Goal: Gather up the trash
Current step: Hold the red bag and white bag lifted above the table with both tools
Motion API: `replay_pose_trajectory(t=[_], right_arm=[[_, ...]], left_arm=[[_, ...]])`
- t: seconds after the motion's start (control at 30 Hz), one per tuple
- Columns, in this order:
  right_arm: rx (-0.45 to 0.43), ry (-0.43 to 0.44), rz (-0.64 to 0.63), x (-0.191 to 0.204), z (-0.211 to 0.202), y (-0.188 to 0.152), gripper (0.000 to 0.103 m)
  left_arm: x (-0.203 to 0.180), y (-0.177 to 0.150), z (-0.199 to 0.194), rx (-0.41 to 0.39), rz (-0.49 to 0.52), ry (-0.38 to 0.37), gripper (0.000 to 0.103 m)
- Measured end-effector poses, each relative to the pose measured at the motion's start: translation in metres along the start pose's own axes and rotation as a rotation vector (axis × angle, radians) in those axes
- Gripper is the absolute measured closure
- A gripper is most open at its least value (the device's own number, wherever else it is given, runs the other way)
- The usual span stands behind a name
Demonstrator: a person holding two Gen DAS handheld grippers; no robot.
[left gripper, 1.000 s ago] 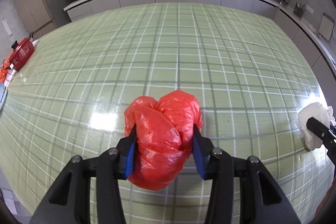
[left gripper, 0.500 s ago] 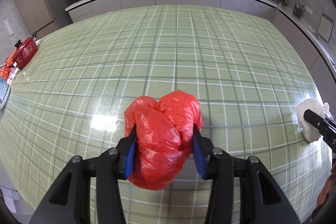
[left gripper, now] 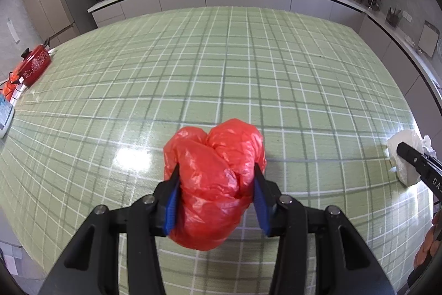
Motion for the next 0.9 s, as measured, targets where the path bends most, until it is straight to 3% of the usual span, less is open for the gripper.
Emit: replay_pose_trajectory(t=[0.37,0.9], right_arm=[[-0.030,-0.056,-0.044,-0.011,-0.008,0.001,0.084],[-0.069,-0.046,-0.081,-0.048,-0.028,-0.007,0.084]], left_arm=[[-0.029,0.003,-0.016,-0.022,-0.027,0.024,0.056],[-0.115,-0.012,-0.030,-0.066,-0.025,0.042,0.056]])
Point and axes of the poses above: each gripper's, at about its wrist camera, not at the fingertips, and z roughly the way its jaws point, x to its left, y to its top, the point moved 7 cm from there along z, roughly the way its jaws point, and after that the axes turned 12 degrees about -y, right-handed, at the moved point
